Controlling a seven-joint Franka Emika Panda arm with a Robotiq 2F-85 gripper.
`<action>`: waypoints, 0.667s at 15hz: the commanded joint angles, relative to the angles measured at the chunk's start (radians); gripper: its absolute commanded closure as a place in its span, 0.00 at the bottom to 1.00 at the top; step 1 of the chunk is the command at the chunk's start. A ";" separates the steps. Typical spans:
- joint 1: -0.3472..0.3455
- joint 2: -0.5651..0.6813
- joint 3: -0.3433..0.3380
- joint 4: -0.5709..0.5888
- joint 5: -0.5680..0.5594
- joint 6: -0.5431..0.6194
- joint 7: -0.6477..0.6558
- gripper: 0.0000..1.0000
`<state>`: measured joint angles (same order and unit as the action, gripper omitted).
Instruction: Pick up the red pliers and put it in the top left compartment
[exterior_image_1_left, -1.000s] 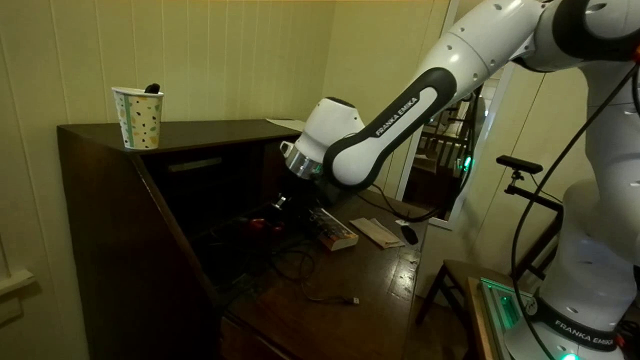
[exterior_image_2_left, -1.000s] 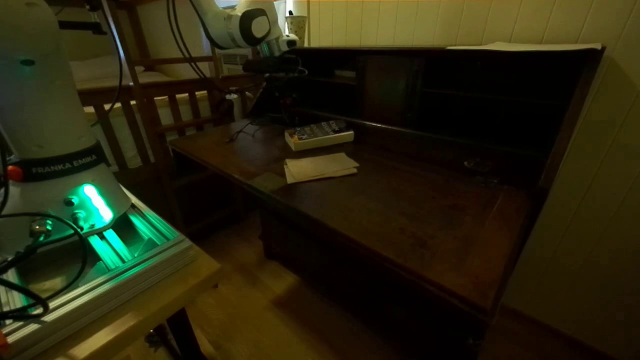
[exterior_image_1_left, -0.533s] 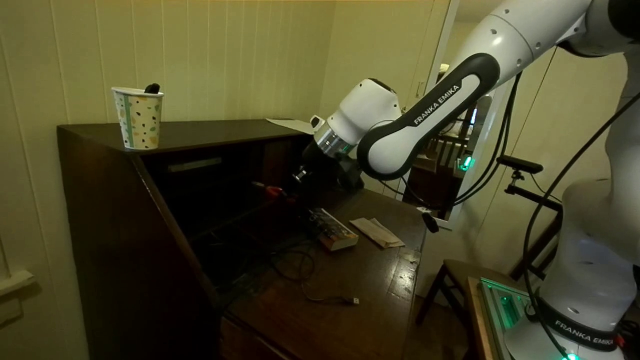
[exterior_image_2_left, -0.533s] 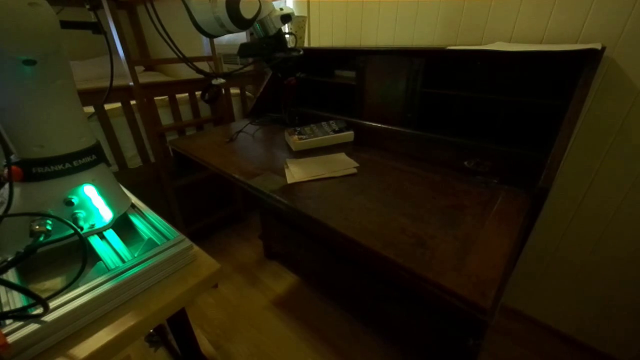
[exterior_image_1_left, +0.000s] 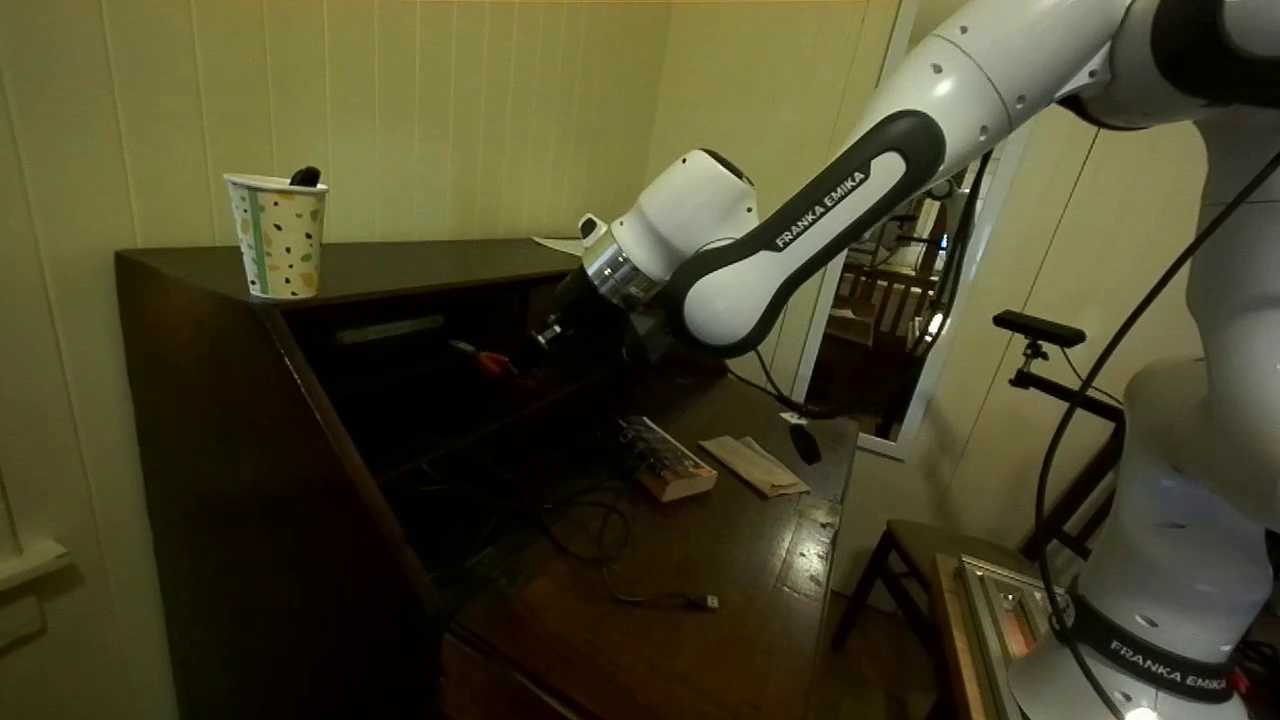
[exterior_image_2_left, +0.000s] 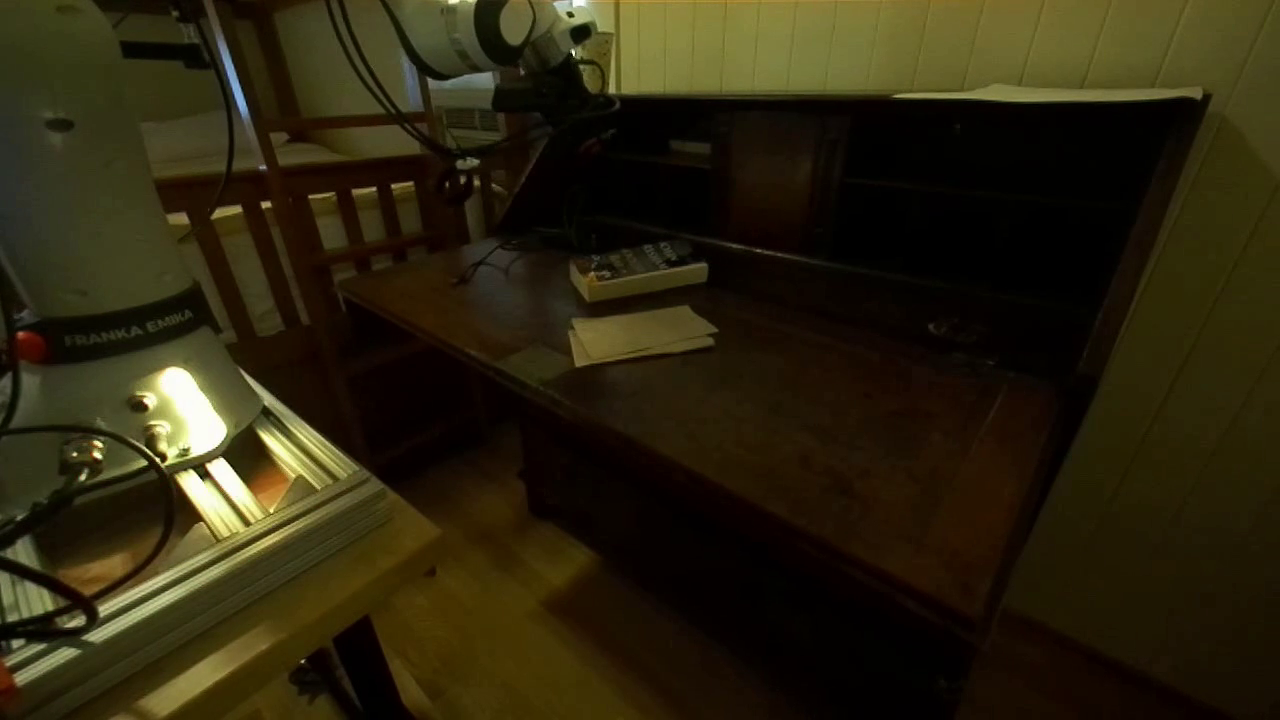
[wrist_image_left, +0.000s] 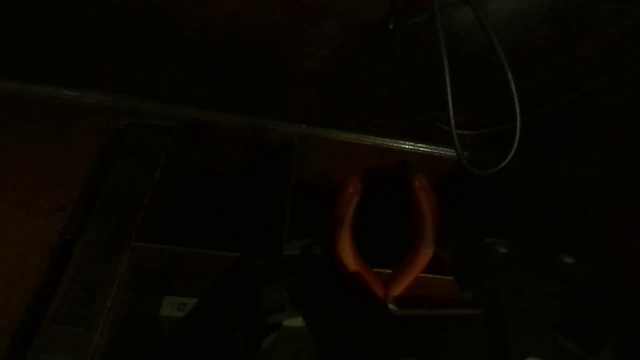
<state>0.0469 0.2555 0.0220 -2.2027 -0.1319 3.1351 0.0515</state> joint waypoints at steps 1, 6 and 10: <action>0.011 0.133 -0.005 0.174 -0.002 -0.010 0.002 0.71; -0.021 0.160 0.044 0.192 0.041 -0.006 -0.031 0.46; -0.007 0.203 0.035 0.226 0.042 0.030 -0.023 0.71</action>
<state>0.0188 0.4363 0.0730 -1.9977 -0.1193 3.1352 0.0478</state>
